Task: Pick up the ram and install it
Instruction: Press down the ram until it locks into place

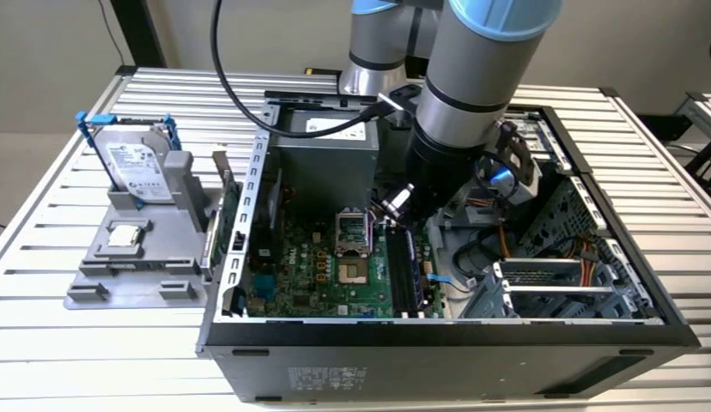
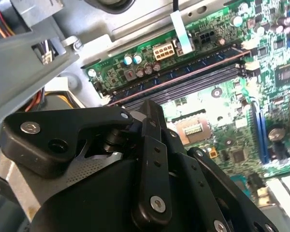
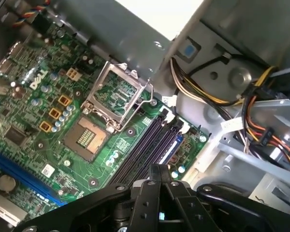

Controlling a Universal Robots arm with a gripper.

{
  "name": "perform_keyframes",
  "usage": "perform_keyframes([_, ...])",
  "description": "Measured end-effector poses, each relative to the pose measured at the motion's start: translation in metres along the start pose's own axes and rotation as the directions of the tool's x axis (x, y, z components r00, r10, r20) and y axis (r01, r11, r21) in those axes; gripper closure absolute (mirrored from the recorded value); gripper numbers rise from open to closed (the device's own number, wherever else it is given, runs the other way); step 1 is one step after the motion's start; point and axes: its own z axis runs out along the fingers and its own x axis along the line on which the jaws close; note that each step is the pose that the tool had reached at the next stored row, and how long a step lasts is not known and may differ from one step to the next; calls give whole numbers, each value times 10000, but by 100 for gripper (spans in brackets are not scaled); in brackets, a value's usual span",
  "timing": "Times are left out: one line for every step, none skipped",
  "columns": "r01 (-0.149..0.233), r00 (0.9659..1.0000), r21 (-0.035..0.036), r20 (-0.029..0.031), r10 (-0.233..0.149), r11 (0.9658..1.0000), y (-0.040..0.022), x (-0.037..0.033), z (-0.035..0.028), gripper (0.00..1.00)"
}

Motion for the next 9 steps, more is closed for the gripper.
perform_keyframes([94,10000,5,-7,-94,10000,0,0,1,100])
perform_keyframes([164,9999,9,-15,-164,9999,0,1,1,100])
perform_keyframes([226,9997,11,-22,-226,9997,0,1,1,100])
perform_keyframes([292,9996,12,-27,-292,9996,0,1,1,100])
perform_keyframes([372,9993,12,-29,-372,9993,0,1,1,100])
perform_keyframes([455,9990,12,-31,-455,9990,0,1,1,100])
perform_keyframes([558,9984,10,-34,-558,9984,0,1,1,100])
perform_keyframes([665,9978,8,-39,-665,9978,0,1,1,100])
perform_keyframes([770,9970,5,-44,-770,9970,-1,1,1,100])
